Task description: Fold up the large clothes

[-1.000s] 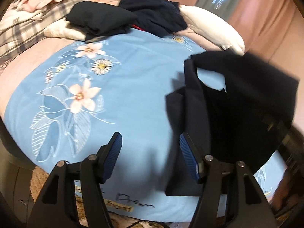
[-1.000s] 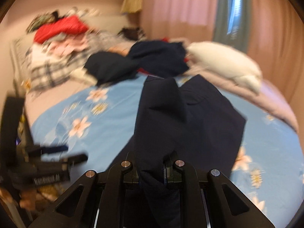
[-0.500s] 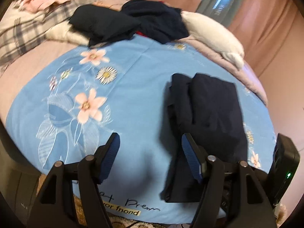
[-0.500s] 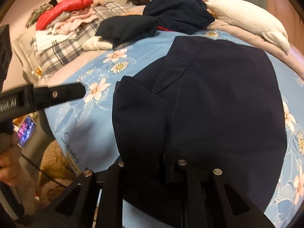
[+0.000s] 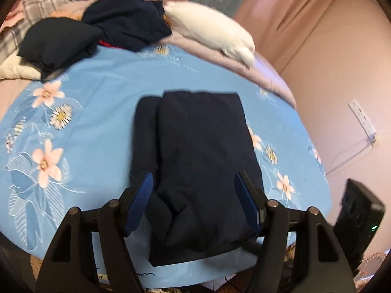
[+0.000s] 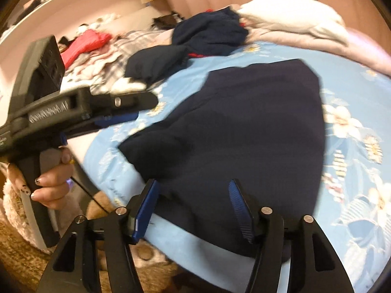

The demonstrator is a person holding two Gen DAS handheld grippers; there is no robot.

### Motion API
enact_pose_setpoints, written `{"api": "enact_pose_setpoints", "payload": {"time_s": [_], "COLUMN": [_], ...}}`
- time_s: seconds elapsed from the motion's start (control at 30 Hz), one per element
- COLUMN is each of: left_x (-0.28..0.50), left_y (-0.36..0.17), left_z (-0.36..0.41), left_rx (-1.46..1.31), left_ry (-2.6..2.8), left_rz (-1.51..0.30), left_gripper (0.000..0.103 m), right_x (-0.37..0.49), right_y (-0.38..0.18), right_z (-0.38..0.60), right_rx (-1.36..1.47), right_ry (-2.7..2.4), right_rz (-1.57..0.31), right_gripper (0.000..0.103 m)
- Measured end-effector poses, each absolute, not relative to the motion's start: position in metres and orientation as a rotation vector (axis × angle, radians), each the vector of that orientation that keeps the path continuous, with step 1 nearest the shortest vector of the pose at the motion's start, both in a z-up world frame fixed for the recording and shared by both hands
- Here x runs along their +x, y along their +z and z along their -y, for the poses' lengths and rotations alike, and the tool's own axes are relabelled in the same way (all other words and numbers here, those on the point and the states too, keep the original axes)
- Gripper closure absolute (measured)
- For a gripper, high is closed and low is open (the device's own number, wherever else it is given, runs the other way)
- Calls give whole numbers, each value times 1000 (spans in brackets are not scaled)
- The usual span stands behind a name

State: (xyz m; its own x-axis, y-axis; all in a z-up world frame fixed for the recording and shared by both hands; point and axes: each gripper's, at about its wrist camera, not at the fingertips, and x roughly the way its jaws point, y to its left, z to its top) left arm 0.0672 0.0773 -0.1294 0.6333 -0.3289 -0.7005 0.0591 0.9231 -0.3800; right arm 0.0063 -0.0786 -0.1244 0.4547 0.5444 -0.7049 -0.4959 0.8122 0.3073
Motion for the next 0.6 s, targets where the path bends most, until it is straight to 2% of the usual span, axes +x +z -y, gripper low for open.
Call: {"api": "enact_pose_setpoints", "payload": {"time_s": [0.1, 0.17, 0.43, 0.6], "left_x": [74, 75, 74, 72], "left_y": [-153, -168, -230, -225], "left_z": [-71, -68, -82, -85], "left_rx": [-291, -248, -271, -292], "left_ry": [-199, -156, -69, -88], "left_rz": [-932, -971, -1101, -1085], "left_gripper": [62, 69, 67, 63], "right_x": [8, 12, 22, 23], "right_y": [-133, -147, -188, -182], "right_z": [85, 88, 82, 82], "right_rx": [54, 67, 136, 145], "right_ry": [573, 537, 540, 551], "right_rz": [-904, -951, -1055, -1062], "right_gripper": [42, 42, 42, 42]}}
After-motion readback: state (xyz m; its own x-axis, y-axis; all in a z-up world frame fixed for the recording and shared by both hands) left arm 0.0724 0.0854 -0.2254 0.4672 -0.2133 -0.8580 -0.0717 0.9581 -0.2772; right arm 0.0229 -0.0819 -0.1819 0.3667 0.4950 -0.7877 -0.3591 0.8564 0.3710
